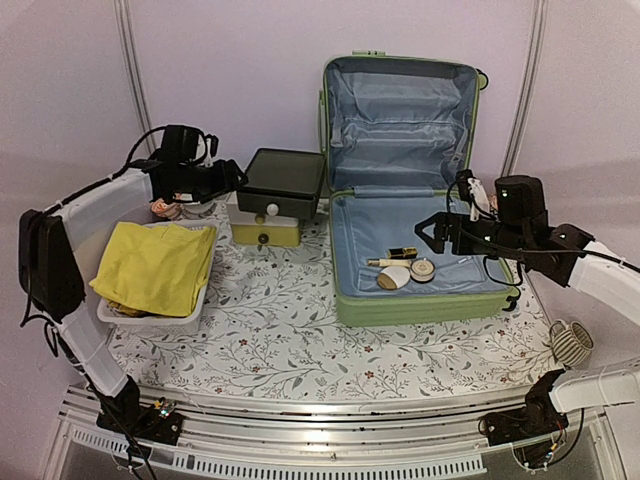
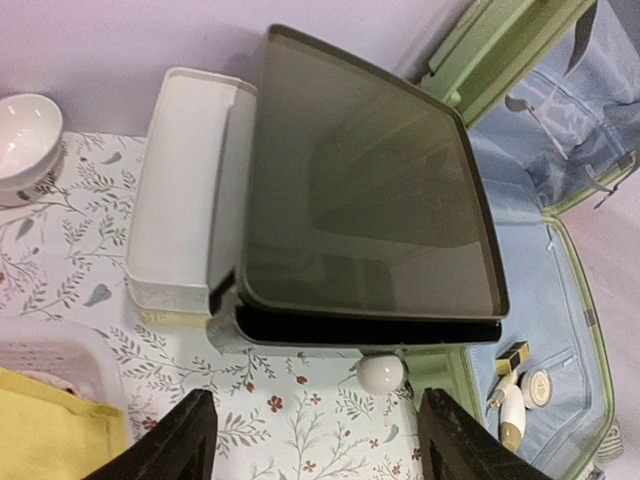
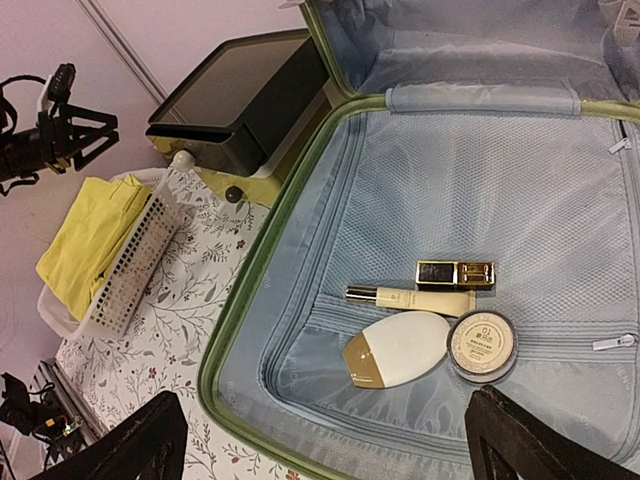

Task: Open, take out, and arrange the luggage
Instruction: Move the storage box to the center of the board.

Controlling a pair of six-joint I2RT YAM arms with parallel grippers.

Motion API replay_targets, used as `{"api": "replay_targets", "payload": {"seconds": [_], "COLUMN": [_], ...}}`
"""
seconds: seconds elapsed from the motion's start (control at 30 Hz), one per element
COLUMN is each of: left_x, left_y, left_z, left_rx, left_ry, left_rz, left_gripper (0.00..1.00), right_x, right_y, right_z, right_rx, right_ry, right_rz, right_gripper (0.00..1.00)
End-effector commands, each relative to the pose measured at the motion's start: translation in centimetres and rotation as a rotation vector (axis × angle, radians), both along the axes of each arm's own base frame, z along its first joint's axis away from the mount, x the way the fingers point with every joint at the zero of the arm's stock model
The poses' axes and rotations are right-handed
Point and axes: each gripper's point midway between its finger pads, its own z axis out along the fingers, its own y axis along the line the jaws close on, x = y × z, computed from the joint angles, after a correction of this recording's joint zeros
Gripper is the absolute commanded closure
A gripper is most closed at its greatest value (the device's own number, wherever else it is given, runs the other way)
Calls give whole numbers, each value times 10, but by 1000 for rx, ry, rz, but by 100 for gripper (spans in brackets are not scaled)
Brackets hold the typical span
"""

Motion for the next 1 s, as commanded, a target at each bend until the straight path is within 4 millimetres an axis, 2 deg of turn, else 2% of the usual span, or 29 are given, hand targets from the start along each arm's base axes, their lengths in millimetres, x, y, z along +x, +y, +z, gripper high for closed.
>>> {"api": "replay_targets", "payload": {"seconds": [0.0, 0.07, 0.13, 0.33, 0.43, 0.57, 0.67, 0.83, 0.97], "left_x": [13, 21, 30, 55, 69, 82, 87, 92, 95], "left_y": [29, 37, 40, 36, 32, 30, 24, 20, 20], "left_z": [13, 18, 15, 7, -9, -15, -18, -30, -39], "left_rx": [58, 82, 100, 118, 121, 117, 105, 92, 99], "left_ry": [-11, -18, -8, 13, 40, 49, 52, 76, 97], "left_rz": [4, 1, -13, -44, -52, -55, -73, -90, -82], "left_gripper": [29, 30, 30, 32, 32, 34, 38, 38, 50], "right_x": [6, 8, 9, 12, 12, 12, 12, 12, 11], "right_y": [8, 9, 10, 13, 13, 13, 12, 10, 9], "right_z": [13, 14, 12, 11, 10, 11, 11, 11, 9], "right_rx": [32, 30, 28, 32, 31, 31, 29, 20, 16], "right_ry": [-16, -18, -14, -5, 0, 1, 0, -1, -1], "right_rz": [21, 20, 20, 25, 23, 20, 20, 14, 10], "right_gripper": [1, 1, 1, 1, 1, 1, 1, 1, 1]}}
